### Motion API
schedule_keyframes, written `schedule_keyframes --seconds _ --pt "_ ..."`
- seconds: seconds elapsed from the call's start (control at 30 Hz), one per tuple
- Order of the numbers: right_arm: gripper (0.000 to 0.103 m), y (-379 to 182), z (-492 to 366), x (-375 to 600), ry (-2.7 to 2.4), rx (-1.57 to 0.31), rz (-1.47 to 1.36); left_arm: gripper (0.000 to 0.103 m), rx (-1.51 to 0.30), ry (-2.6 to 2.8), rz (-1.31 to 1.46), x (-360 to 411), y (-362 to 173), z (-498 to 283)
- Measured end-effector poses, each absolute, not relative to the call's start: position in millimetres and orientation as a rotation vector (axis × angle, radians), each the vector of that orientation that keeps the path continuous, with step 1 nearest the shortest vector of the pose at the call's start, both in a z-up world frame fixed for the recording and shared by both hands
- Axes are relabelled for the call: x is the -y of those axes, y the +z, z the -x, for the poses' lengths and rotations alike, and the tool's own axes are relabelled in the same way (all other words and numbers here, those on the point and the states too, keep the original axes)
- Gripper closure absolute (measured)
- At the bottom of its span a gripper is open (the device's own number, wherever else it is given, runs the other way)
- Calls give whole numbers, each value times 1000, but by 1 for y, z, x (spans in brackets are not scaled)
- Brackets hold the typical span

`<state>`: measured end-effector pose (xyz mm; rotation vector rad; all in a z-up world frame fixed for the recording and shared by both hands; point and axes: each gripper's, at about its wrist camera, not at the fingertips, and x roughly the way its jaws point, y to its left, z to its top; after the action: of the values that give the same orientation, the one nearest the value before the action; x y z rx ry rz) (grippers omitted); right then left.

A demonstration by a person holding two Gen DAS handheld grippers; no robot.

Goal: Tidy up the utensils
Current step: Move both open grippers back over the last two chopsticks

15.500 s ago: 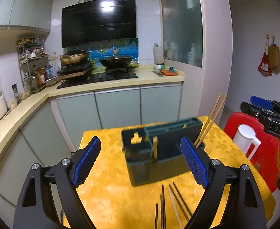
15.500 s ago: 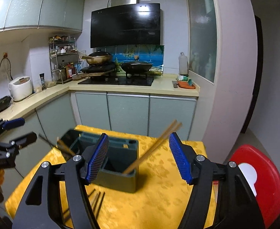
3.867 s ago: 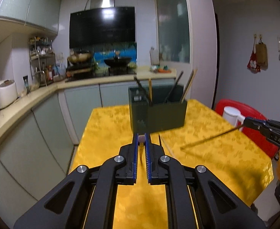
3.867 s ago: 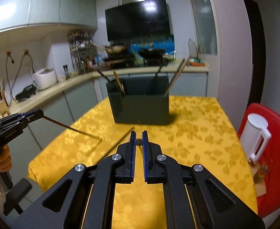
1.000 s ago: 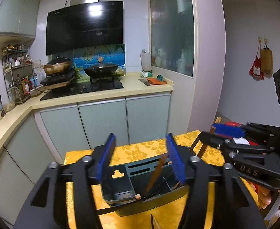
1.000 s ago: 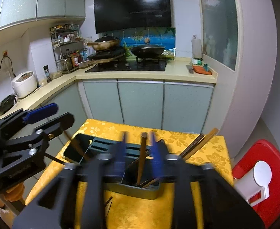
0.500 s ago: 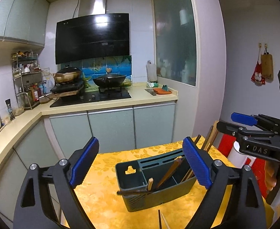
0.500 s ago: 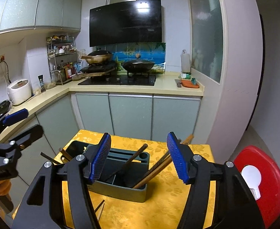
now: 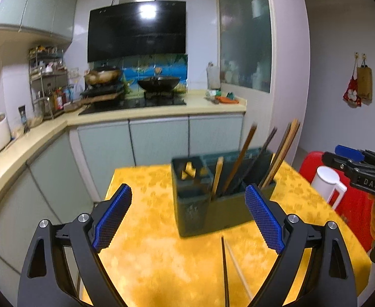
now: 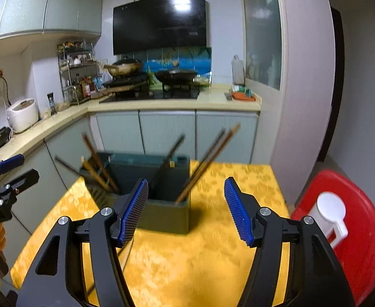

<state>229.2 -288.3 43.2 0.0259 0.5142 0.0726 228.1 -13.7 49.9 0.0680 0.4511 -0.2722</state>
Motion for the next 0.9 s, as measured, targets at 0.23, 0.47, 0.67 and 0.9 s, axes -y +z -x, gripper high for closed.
schedule_keyframes --seconds 0.23,0.47,0.67,0.9 --pt "43 -9 -194 280 59 -587 -34 16 -531 -267 -38 1 8 -204" --pt "43 -45 -165 278 40 -637 -37 16 -621 -275 -19 -3 -37 -176" --pt "43 -68 -146 274 56 -674 -55 16 -673 -283 -5 0 -64 -159" --pt "43 -77 -125 269 47 -667 -46 16 -685 -288 -24 8 -78 -141"
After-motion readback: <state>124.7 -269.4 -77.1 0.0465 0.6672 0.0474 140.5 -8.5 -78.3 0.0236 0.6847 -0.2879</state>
